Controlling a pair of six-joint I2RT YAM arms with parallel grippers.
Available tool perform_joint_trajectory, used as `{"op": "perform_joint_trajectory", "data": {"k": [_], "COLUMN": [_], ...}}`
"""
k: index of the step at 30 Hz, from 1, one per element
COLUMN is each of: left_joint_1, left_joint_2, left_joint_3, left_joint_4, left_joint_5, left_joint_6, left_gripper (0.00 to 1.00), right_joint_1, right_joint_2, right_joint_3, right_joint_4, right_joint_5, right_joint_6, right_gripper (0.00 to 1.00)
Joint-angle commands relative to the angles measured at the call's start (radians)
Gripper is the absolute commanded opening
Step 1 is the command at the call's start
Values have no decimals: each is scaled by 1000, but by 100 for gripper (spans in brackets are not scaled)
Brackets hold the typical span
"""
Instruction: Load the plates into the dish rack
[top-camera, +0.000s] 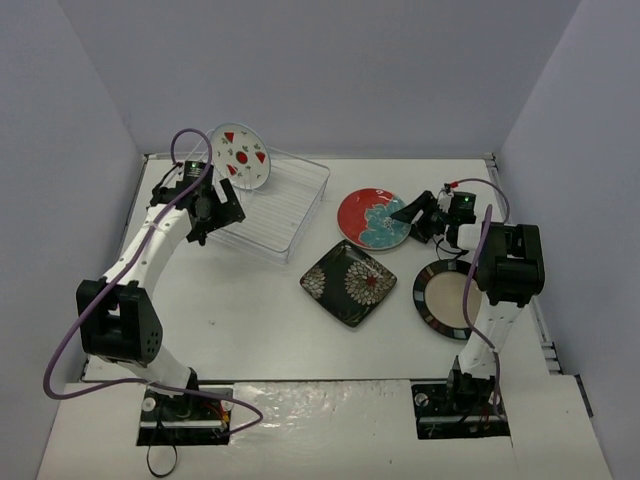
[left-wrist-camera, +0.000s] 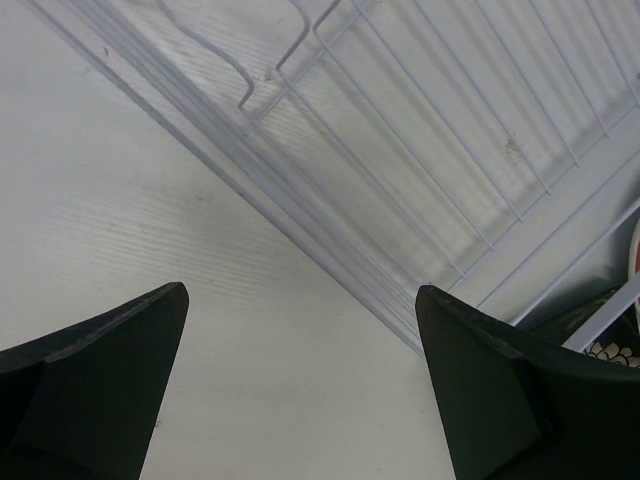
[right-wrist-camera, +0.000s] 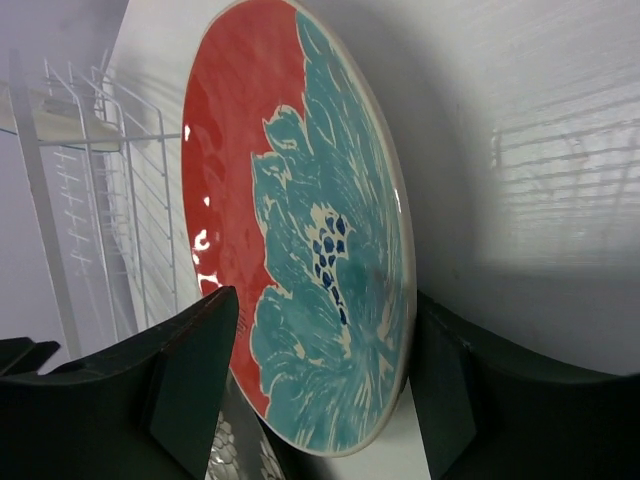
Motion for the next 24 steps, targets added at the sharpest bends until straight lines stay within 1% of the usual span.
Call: {"op": "perform_joint_trajectory", "data": {"k": [1,2,3,5,6,7,8,10,11,15,18,20,22,24], "left_joint_1": [19,19,21,23,24,25,25,25,25,25,24,25,24,25], "left_joint_2": [-42,-42,-42,-43,-42,-41,-39,-44,-47,-65,-70,-71,-76,-78], "left_joint_3": [6,6,6,7,9,10,13,16,17,10,9,4,-4,-13], "left_joint_4": [18,17,20,22,23,22,21,22,25,66,81,81,87,93], "left_joint_5": [1,1,1,1,1,1,3,25,30,66,86,85,83,78], "left_joint_6": [-34,-33,-32,-28,-25,-24,-21,-14,-10,20,21,17,11,6], "left_gripper": [97,97,97,97,97,97,97,97,97,97,97,97,97,97], "right_joint_1": [21,21,20,17,15,12,6,-7,-12,-25,-25,-25,-25,-22], "right_joint_2": [41,42,46,52,54,53,51,41,34,-25,-106,-195,-262,-338], "right_joint_3": [8,7,-1,-13,-21,-26,-42,-72,-83,-98,-109,-107,-106,-115], "right_joint_4": [0,9,18,34,44,61,86,111,117,147,210,224,232,275], "right_joint_5": [29,31,45,71,79,84,88,92,95,92,101,129,180,242], "right_joint_6": [40,42,52,64,73,83,99,112,114,50,-5,-48,-109,-136], "right_gripper": [56,55,49,35,30,23,14,3,0,0,0,0,0,0]}}
